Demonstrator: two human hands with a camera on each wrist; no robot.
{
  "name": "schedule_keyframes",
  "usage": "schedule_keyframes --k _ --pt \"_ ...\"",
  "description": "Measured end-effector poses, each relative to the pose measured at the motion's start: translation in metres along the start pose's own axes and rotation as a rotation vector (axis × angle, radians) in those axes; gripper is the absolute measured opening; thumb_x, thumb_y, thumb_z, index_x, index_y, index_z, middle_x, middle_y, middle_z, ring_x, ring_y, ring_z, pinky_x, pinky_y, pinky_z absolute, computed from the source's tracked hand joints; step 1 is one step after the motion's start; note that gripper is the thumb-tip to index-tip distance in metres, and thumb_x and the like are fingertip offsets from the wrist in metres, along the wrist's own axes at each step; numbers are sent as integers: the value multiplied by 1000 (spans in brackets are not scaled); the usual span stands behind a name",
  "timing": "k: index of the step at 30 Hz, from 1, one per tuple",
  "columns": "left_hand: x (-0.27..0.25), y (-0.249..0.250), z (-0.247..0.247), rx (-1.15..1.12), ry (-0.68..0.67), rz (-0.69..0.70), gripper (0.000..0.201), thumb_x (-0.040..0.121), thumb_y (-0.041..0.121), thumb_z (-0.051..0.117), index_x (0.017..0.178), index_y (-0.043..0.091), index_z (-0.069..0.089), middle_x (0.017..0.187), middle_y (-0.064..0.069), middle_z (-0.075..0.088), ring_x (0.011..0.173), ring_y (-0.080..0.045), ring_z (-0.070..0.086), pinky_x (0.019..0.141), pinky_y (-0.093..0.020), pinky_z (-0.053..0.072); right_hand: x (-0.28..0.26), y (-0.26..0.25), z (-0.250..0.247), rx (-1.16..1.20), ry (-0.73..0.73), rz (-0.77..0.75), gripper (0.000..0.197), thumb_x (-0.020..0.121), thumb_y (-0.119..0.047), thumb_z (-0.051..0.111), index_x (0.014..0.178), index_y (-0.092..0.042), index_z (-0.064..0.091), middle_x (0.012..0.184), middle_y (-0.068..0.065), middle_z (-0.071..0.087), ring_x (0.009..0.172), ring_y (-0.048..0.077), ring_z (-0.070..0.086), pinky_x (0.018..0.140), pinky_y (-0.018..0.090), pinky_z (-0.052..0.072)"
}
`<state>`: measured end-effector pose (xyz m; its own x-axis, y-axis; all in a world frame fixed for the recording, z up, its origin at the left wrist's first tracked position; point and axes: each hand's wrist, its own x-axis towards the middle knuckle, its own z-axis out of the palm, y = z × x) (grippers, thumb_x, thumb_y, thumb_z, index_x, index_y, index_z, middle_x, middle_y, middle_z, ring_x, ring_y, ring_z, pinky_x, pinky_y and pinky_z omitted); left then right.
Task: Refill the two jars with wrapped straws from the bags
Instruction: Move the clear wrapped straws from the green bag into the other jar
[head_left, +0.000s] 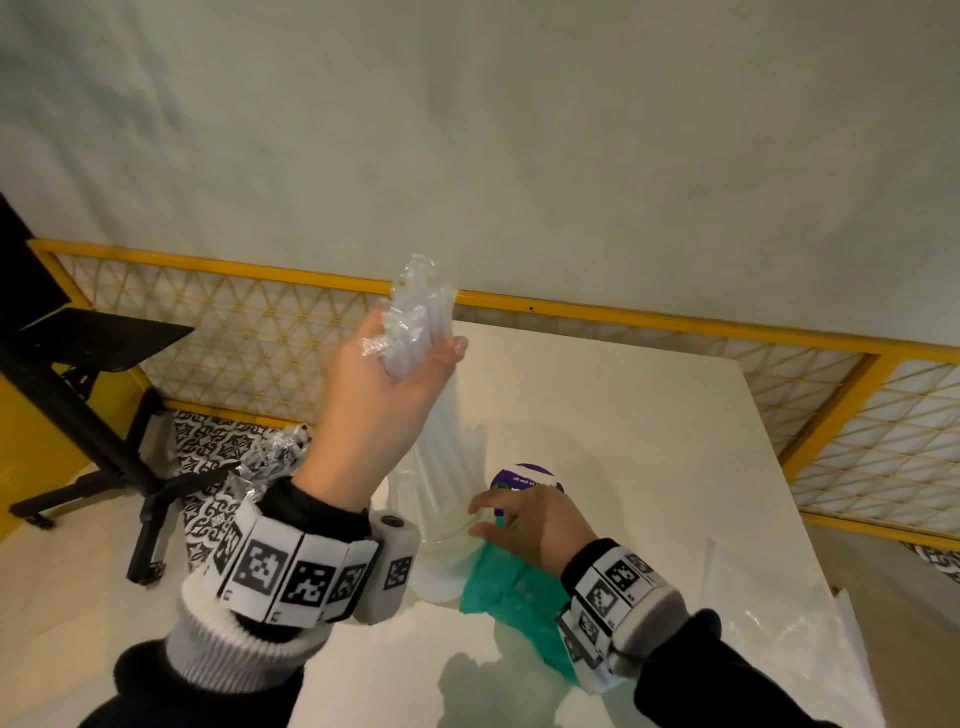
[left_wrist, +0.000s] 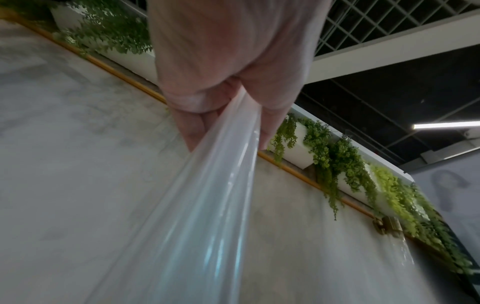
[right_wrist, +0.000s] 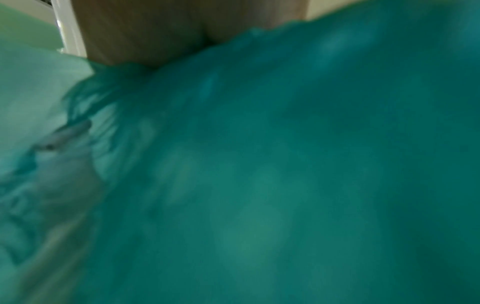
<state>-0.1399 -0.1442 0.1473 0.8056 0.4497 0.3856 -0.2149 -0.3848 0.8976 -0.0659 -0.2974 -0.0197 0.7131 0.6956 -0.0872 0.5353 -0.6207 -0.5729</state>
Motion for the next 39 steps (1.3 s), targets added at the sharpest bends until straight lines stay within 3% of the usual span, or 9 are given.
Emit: schedule_keyframes --k 3,9,11,15,22,28,34,36,39 --pt "-6 -12 4 75 -43 -7 28 80 27 72 103 15 63 81 11 67 73 4 62 65 -13 48 0 2 -3 -23 6 -1 30 85 -53 55 111 -40 63 89 1 69 81 15 61 79 23 43" --pt "-22 -43 12 188 -57 -44 23 80 27 72 89 36 52 82 -1 69 77 -17 65 75 -39 54 -3 3 -4 -8 53 -16 26 85 -51 58 108 -44 64 64 -12 53 59 0 48 71 17 38" --pt "-24 -54 15 194 -39 -23 14 82 29 71 91 30 59 91 -2 69 88 -20 65 92 -46 49 -7 5 -5 71 115 -12 25 82 -48 62 106 -43 66 60 -12 56 57 1 50 70 20 44" --pt "-23 -76 22 339 -4 -131 45 83 34 68 120 11 59 131 -7 56 124 -21 46 113 -50 24 -19 7 -20 222 439 -47 13 78 -34 72 90 -34 74 67 -18 69 59 4 59 65 15 47" --pt "-27 -76 27 403 -12 -213 62 81 34 69 132 9 45 142 -5 41 136 -23 28 116 -50 16 -41 15 -37 426 787 -164 12 76 -32 71 76 -44 69 61 -7 65 52 7 55 58 24 49" --pt "-1 -53 20 242 -142 63 86 65 51 77 136 28 34 138 16 37 132 -6 31 113 -37 27 -50 25 -19 389 733 -147 10 80 -34 66 82 -26 70 71 -11 70 64 7 64 63 34 55" --pt "8 -83 26 892 -398 309 35 91 36 53 114 13 65 119 -4 66 113 -20 58 98 -33 43 -52 26 -20 327 734 -201 12 84 -30 64 76 -23 70 68 -8 67 64 9 62 60 35 53" --pt "-3 -98 30 994 -382 364 37 92 34 43 105 10 69 102 -5 72 93 -22 66 95 -37 47 -53 27 -21 301 759 -207 14 84 -31 64 74 -24 69 65 -10 64 61 8 59 59 33 51" --pt "-18 -113 35 1154 -380 434 51 89 39 32 114 8 64 108 -9 71 99 -23 67 105 -48 36 -53 31 -21 231 764 -217 10 81 -29 67 72 -24 69 65 -15 58 59 3 55 57 25 49"
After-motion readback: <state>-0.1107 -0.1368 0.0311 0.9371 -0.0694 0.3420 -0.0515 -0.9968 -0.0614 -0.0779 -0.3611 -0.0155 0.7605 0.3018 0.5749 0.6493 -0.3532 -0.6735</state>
